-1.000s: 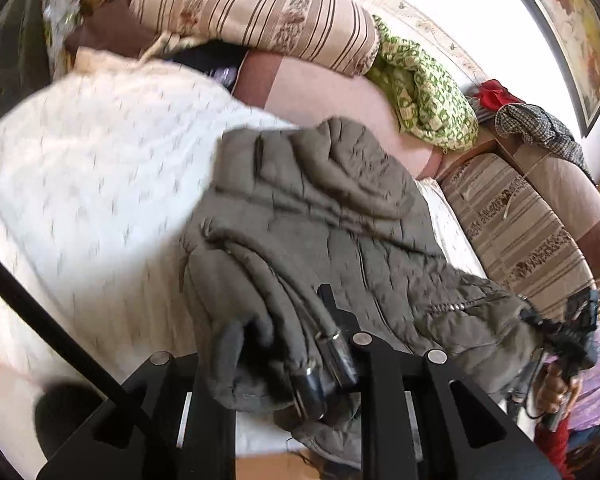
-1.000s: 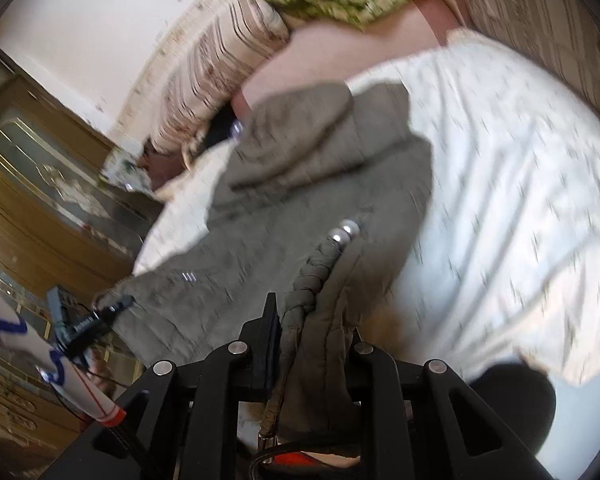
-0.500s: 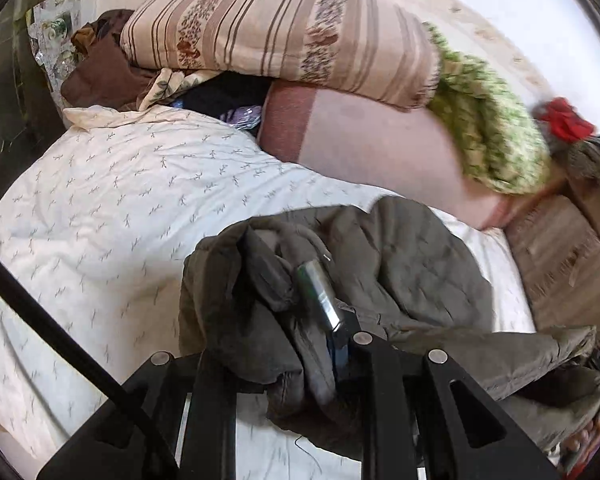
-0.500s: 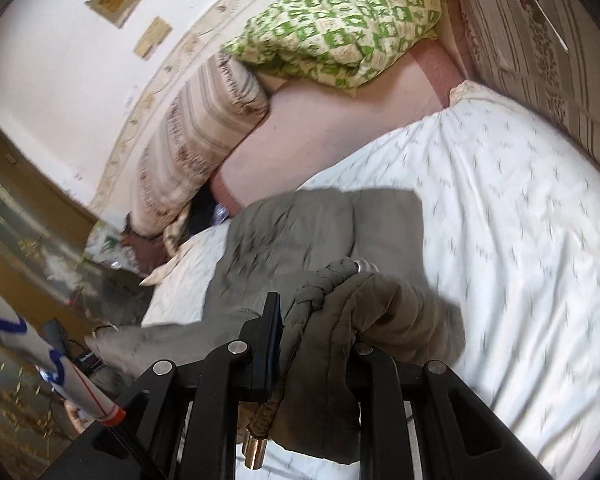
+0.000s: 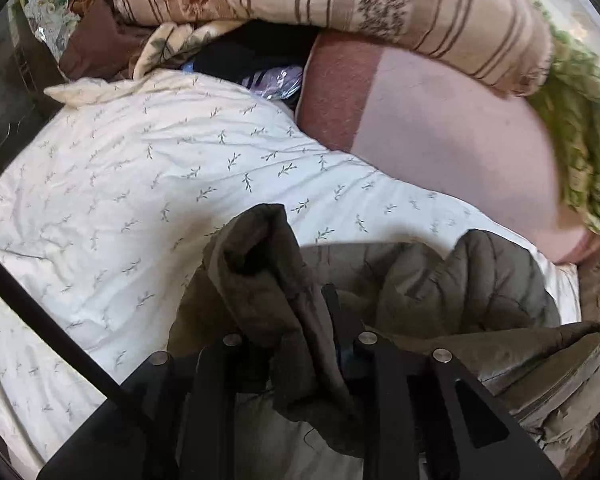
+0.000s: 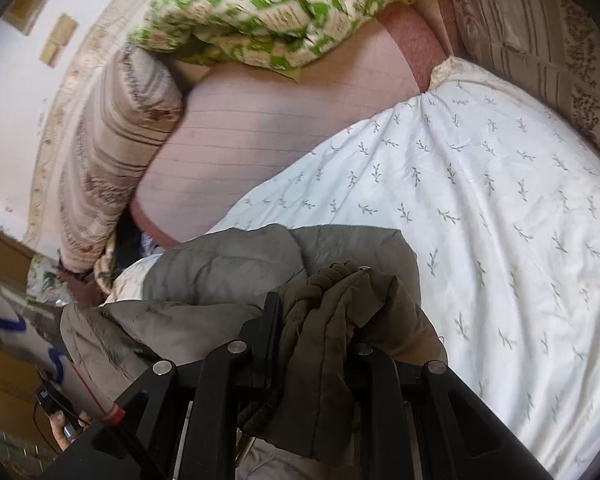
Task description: Fold large clothes
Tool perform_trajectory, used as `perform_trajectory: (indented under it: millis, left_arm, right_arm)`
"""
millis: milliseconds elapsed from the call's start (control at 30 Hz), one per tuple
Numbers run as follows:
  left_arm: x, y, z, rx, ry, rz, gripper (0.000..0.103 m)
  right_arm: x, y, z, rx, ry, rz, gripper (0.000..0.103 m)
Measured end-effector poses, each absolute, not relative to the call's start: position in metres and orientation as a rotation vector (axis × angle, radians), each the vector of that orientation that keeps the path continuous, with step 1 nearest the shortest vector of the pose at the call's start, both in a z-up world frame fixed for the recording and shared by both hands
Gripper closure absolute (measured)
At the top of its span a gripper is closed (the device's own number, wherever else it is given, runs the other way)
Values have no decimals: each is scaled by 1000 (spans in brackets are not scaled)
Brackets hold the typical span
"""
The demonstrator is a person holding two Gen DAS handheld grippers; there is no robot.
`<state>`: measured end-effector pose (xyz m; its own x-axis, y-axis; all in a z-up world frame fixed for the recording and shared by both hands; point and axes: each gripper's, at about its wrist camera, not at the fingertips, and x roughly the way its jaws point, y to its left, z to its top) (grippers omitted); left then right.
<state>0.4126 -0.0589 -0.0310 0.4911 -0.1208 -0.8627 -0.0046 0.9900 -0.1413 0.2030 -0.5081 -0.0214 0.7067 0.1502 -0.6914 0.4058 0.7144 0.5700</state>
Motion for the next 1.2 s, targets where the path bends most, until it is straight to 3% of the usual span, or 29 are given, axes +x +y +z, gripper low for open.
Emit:
perform_trajectory:
  millis: [300, 367, 467, 567, 633, 667, 900, 1000, 1200]
  left_arm:
    - [408, -47, -31, -184, 1053, -183, 66]
    - [396, -39, -16, -221, 1019, -249, 45]
    - [380, -27, 10, -238, 950, -280, 33]
    - [366, -21, 36, -214, 917, -284, 33]
    - [351, -17, 52, -197, 888, -281, 33]
    - [339, -16, 60, -184, 873, -288, 33]
    - [240, -6, 71, -83, 789, -297, 30]
    - [201, 0, 51, -85, 786, -314, 29]
    - [168, 10, 1, -144, 805, -304, 28]
  right_arm:
    - [224, -523, -57, 913, 799, -209, 79]
    - [218, -524, -52, 937, 782, -191, 75]
    - [204, -523, -38, 949, 739, -154, 62]
    - [192, -517, -21, 915, 708, -148, 40]
    - [182, -511, -5, 849, 674, -217, 19]
    - [176, -508, 2, 821, 655, -248, 16]
    - [141, -449, 48, 511, 674, -259, 16]
    - [135, -402, 54, 348, 703, -207, 21]
    - [166, -317, 39, 193, 729, -126, 22]
